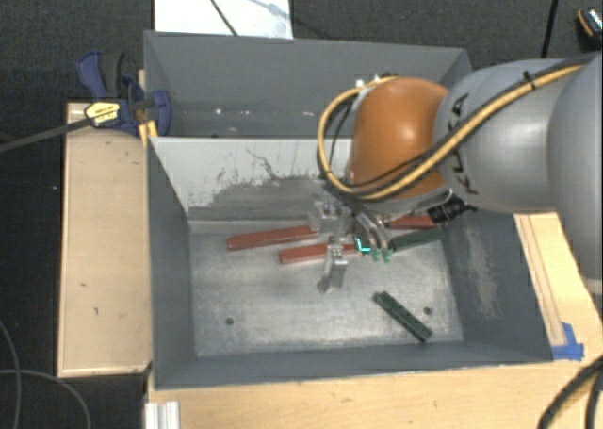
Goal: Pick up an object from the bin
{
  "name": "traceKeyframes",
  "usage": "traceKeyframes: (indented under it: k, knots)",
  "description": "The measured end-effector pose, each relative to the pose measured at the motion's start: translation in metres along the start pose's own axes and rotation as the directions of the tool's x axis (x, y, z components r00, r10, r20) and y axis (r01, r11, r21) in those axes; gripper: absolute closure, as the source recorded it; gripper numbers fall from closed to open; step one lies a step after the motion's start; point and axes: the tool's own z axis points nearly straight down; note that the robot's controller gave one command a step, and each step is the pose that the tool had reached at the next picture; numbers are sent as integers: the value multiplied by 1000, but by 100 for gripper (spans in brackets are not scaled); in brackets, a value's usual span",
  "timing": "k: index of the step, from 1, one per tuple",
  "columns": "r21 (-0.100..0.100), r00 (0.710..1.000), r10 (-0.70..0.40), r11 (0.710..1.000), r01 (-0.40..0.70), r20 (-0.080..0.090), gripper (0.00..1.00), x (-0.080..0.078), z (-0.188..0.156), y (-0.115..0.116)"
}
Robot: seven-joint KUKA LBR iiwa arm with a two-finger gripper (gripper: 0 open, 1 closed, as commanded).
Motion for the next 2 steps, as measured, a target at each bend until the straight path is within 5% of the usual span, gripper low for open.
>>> traceKeyframes:
  k: [1,2]
  knots:
    - [3,877,-481,877,481,6,0,-32,69,-42]
    - [5,879,-477,879,477,13,100,-35,65,-40]
